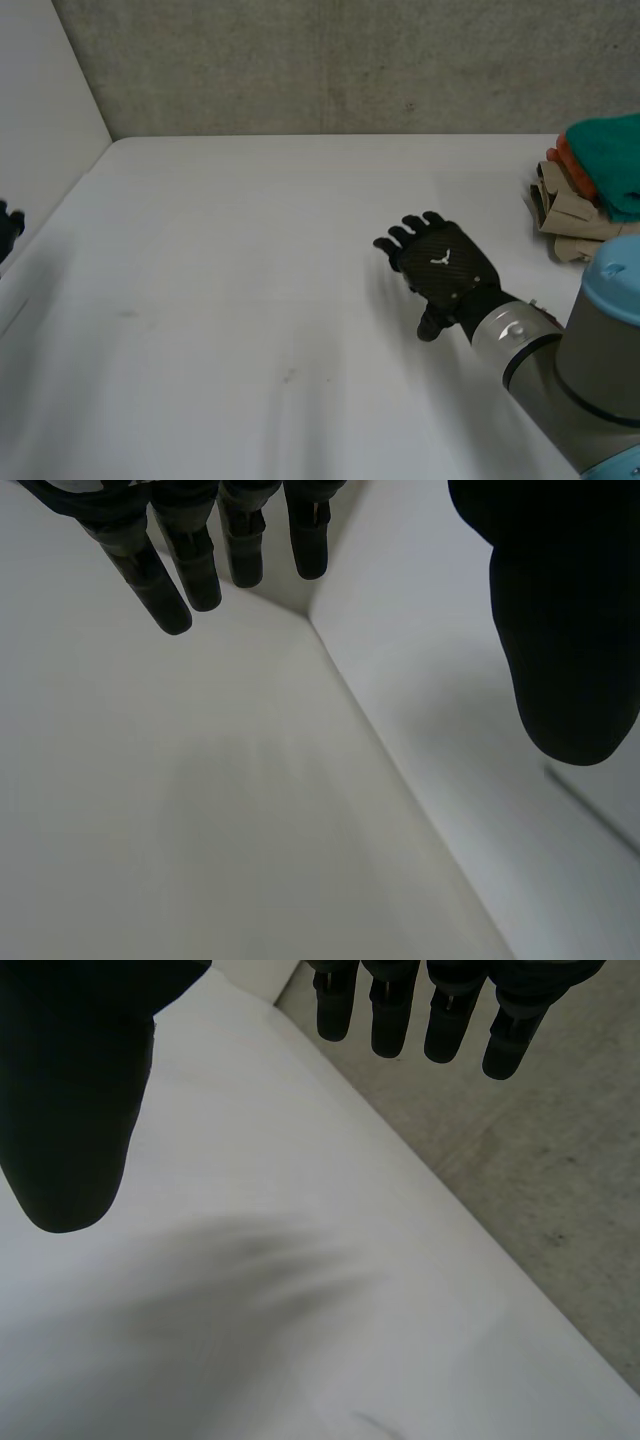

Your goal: Fold the laundry.

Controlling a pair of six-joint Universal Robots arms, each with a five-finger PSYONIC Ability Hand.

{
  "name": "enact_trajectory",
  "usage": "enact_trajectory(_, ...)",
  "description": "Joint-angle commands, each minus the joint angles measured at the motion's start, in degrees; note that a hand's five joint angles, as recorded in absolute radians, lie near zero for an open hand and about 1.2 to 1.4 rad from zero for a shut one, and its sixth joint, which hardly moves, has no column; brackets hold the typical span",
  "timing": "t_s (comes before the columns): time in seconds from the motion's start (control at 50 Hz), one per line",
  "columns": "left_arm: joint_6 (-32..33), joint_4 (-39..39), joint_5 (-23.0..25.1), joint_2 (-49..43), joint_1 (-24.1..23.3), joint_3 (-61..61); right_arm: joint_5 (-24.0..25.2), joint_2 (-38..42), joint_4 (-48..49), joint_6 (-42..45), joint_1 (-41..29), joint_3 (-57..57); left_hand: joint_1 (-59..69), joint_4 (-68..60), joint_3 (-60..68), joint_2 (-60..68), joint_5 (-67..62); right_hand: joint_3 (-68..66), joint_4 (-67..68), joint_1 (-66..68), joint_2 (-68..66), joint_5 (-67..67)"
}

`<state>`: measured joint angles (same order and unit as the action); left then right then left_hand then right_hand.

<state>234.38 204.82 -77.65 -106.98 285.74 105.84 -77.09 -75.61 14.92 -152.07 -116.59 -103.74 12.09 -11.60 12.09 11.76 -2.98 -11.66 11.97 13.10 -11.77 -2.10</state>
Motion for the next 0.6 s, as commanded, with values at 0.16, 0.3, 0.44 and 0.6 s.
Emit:
enact_trajectory(0.16, -37.39, -28.39, -13.58, 13.63, -30.66, -18.98, -7.71, -7.97, -24.74, -16.41, 7.68, 16.98, -2.09, 1.6, -2.09, -1.76, 2.98, 1.66, -1.97, -3.1, 1.77, 2.1)
enact_trajectory(0.3, -51.39, -48.98, -20.87, 13.47, -42.82, -28.94, -8.6, -8.68, -38.92, -21.87, 9.8, 25.43, -2.09, 1.6, -2.09, -1.76, 2.98, 1.66, -1.97, -3.1, 1.77, 2.1)
enact_trajectory(0.44, -49.03, -42.86, -22.21, 14.78, -40.63, -23.59, -8.51, -10.08, -35.41, -17.49, 9.62, 22.98, -2.09, 1.6, -2.09, -1.76, 2.98, 1.66, -1.97, -3.1, 1.77, 2.1)
enact_trajectory(0.6, -47.26, -38.09, -17.54, 16.72, -38.42, -20.76, -9.92, -10.52, -31.71, -15.72, 8.74, 21.83, -2.09, 1.6, -2.09, -1.76, 2.98, 1.66, -1.97, -3.1, 1.77, 2.1)
